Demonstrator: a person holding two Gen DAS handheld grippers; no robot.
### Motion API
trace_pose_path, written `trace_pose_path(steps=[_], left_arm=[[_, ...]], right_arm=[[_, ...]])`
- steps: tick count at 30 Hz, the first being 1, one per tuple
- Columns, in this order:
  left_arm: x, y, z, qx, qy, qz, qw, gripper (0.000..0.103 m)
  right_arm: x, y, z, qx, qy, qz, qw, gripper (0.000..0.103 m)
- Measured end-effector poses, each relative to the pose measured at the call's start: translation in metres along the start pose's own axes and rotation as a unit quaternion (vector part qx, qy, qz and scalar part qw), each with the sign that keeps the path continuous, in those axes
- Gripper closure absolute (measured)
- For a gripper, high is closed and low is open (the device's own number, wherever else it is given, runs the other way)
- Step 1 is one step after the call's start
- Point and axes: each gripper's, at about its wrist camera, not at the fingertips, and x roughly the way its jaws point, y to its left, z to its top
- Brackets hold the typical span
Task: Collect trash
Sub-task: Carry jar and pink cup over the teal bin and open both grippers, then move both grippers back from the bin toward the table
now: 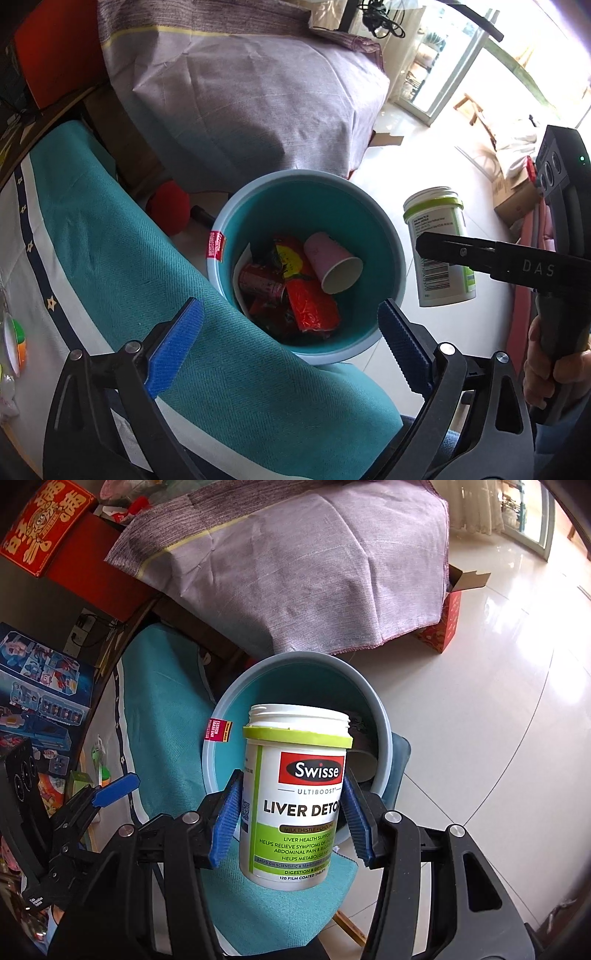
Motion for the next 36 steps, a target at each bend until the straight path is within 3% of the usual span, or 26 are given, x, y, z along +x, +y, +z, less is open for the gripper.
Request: trace_pose_path(steps=[5, 8, 15, 26, 36], left_arm=[[0.001, 0.007, -0.006, -0.007, 0.005, -0.001, 1.0, 0.007], [-0.001, 0.012, -0.008, -0.012, 0.006, -0.003, 0.9999, 0.007], [-0.005, 0.022, -0.014, -0.025, 0.005, -0.008, 0.9996, 0.006], [-0.022, 0.033, -0.033, -0.045, -0.006, -0.018, 0.9988, 0.006], [-0.056, 0.061, -0.063, -0.071, -0.029, -0.009, 0.997, 0.006]], right_arm=[[0.008, 0.012, 0.004, -0.012, 0.009, -0.003, 1.0, 0.052], [0.013, 0.02, 0.005, -0.013, 0.013, 0.001, 1.0, 0.03], [0.017, 0.026, 0.004, -0.013, 0.022, -0.023, 0.999, 0.023], [0.016, 0.039, -0.01, -0.022, 0.037, -0.047, 0.998, 0.021], [0.015, 0.084, -0.035, -0.056, 0.043, -0.041, 0.997, 0.021]])
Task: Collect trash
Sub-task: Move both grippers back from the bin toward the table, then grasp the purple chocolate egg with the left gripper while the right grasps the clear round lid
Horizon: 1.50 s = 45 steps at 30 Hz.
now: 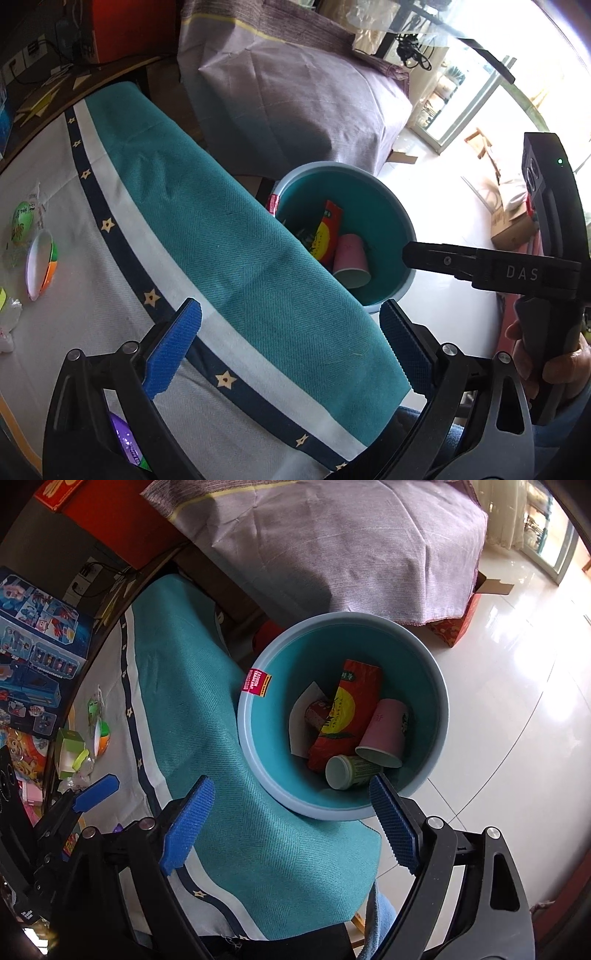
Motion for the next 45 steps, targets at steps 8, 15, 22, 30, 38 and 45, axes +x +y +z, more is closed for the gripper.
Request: trace_pose_path(steps=[8, 15, 22, 30, 38, 45], left_arm=[[-0.032, 0.038, -0.041, -0.032, -0.018, 0.017, 0.9992, 0.005], [-0.053, 0.085, -0.092, -0.079, -0.02, 0.041, 0.9958, 0.005], [-0.056, 0.122, -0.131, -0.124, -0.009, 0.06, 0.9905, 0.005], [-0.048, 0.139, -0.153, -0.143, -0.001, 0.06, 0.988, 0.005], [-0.045, 0.134, -0.151, -0.123, -0.012, 0.057, 0.9907, 0.005], [-0.039, 0.128, -0.147, -0.106, -0.013, 0.064, 0.9922, 0.014]], right_arm=[[-0.001, 0.042, -0.022, -0.038, 0.005, 0.0, 0.999, 0.021], [0.021, 0.095, -0.064, -0.082, 0.05, 0.025, 0.995, 0.017], [0.034, 0.132, -0.087, -0.125, 0.067, 0.019, 0.99, 0.017], [0.051, 0.143, -0.101, -0.133, 0.087, 0.021, 0.987, 0.017], [0.063, 0.143, -0.1, -0.13, 0.095, 0.011, 0.987, 0.017], [0.07, 0.144, -0.099, -0.13, 0.102, 0.008, 0.986, 0.017]])
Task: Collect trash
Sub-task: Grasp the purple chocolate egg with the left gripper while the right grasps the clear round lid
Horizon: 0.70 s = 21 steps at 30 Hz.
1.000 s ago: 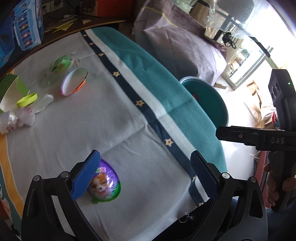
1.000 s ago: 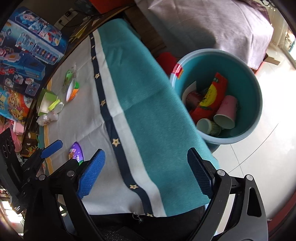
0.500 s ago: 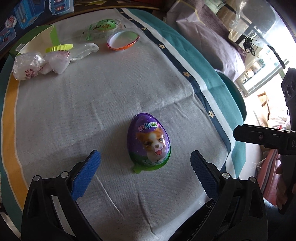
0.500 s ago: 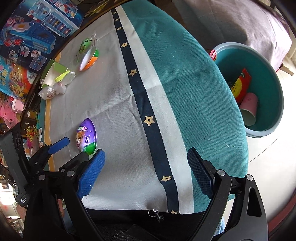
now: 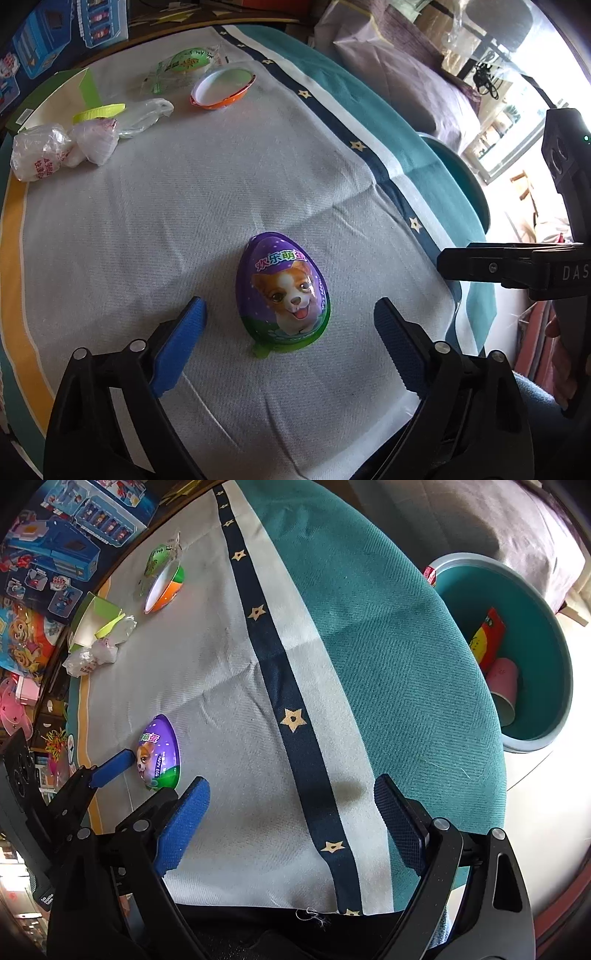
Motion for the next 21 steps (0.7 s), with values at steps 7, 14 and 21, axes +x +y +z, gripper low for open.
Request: trace_pose_path(steps=[7, 14, 21], left_arm=[[-0.001, -0.003, 0.002, 0.02, -0.02, 0.017, 0.9995, 0.053], [-0.013, 0.04, 0.022, -0.046, -0.042, 0.02, 0.9978, 0.053], [-0.035, 0.077, 0.046, -0.083, -0.076, 0.02, 0.9935, 0.053]], right_arm=[[0.003, 0.002, 0.006, -0.001, -0.002, -0.004, 1.0, 0.017], [0.0, 0.022, 0.032, -0.025, -0.012, -0.004, 1.0, 0.017], [0.006, 0.065, 0.088, -0.069, -0.029, 0.012, 0.997, 0.017]])
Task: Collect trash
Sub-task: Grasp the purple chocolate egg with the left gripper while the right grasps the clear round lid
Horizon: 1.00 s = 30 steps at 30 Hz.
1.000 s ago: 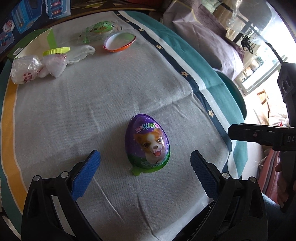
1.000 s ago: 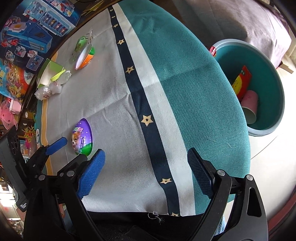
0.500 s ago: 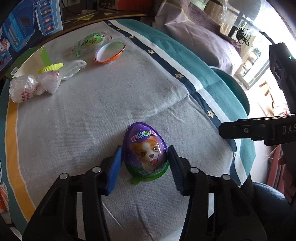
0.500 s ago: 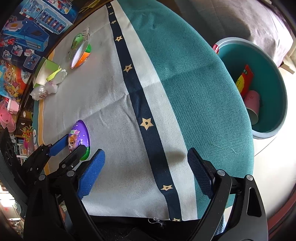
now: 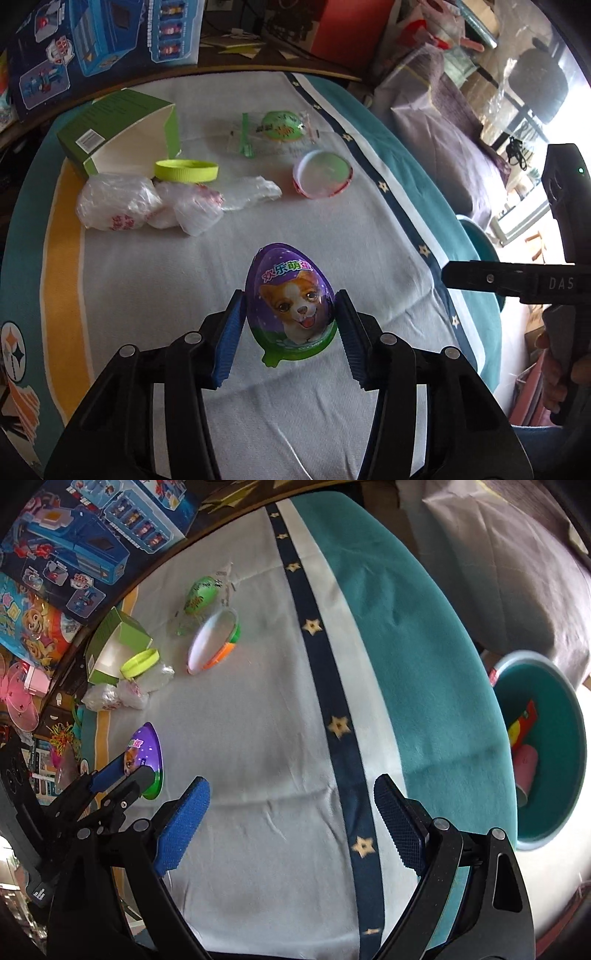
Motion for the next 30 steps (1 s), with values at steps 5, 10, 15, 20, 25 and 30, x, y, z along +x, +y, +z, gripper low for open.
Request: trace_pose_path(steps=[5, 10, 15, 20, 25, 30], left_arm=[[0.003, 0.009, 0.013, -0.008, -0.006, -0.005, 0.9999, 0.053], [0.013, 0.019, 0.021, -0.014, -0.004, -0.02, 0.9997, 0.053], [0.015, 0.025, 0.026, -0.021, -0.007, -0.031, 0.9993, 0.053], [0.017, 0.029, 0.028, -0.025, -0.003, -0.032, 0.9992, 0.053], [0.017, 0.023, 0.026, -0.018, 0.002, -0.031, 0.9993, 0.053], [0.015, 0.011, 0.024, -0.012, 0.002, -0.032, 0.9994, 0.053]], right_arm=[[0.021, 0.019, 0.045, -0.009, 0.002, 0.007, 1.0, 0.019], [0.035, 0.031, 0.079, -0.005, -0.006, 0.019, 1.0, 0.031], [0.054, 0.043, 0.095, -0.018, -0.002, 0.008, 1.0, 0.039], [0.071, 0.049, 0.096, -0.028, 0.005, -0.006, 1.0, 0.053], [0.062, 0.048, 0.082, -0.042, -0.001, -0.018, 0.999, 0.098], [0.039, 0.039, 0.068, -0.042, -0.011, -0.012, 0.999, 0.099]])
